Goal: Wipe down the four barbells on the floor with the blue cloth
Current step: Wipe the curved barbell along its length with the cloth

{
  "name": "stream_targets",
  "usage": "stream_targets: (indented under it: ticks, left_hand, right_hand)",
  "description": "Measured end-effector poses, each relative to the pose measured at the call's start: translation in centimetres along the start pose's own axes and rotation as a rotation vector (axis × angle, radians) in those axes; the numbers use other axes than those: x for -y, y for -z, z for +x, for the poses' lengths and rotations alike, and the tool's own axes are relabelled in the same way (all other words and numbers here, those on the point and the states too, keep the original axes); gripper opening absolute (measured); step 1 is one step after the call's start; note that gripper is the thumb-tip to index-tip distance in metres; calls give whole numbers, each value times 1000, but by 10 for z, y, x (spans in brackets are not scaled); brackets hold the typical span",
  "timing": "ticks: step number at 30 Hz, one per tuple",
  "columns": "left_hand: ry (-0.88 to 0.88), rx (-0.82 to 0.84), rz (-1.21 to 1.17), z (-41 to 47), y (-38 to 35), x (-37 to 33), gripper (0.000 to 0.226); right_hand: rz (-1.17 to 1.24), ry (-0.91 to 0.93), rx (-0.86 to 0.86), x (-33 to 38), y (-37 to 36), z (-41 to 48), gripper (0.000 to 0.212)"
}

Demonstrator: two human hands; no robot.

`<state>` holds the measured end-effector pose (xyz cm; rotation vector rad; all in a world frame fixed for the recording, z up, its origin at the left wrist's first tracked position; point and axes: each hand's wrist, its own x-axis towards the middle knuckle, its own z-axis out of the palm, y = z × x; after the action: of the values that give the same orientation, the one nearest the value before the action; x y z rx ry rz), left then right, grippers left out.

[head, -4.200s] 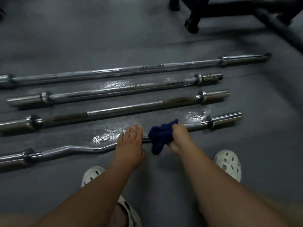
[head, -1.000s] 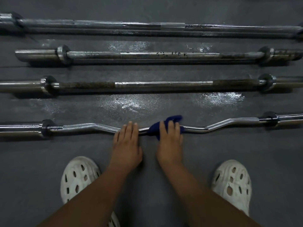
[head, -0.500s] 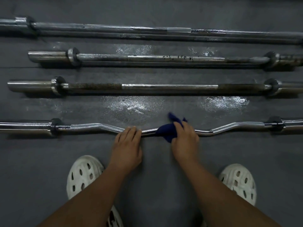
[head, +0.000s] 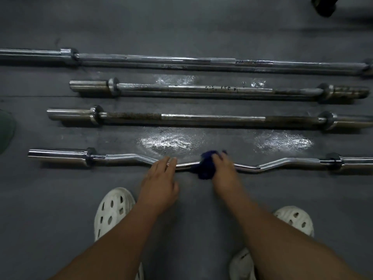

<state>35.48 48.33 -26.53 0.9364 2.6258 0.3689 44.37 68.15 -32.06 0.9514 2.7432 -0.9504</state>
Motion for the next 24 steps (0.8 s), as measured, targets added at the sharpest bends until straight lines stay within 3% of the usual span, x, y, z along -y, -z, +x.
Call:
stream_targets:
  ticks: [3, 9, 11, 13, 17, 20, 24]
  left_hand:
    - [33, 32, 10, -7, 10, -5, 70]
    - [38, 91, -7, 11, 0, -8, 70]
    - [56, 108, -31, 18, -5, -6, 71]
    - [65, 98, -55, 23, -10, -1, 71]
    - [51, 130, -27, 25, -18, 21, 70]
    - [15, 150, -3, 27, -20, 31, 70]
    - [-3, 165, 4, 33, -21, 37, 69]
  right_hand:
    - [-104, -165, -46, -13, 10, -16, 64]
    - [-68, -286, -181, -19, 10, -11, 31]
    - [-106, -298, -186, -9, -3, -7, 41]
    - [-123, -260, -216, 15, -23, -11, 55]
    - [-234, 35, -174, 53, -64, -22, 57]
    - [-244, 176, -143, 30, -54, -10, 53]
    - [-90, -180, -318, -21, -32, -15, 53]
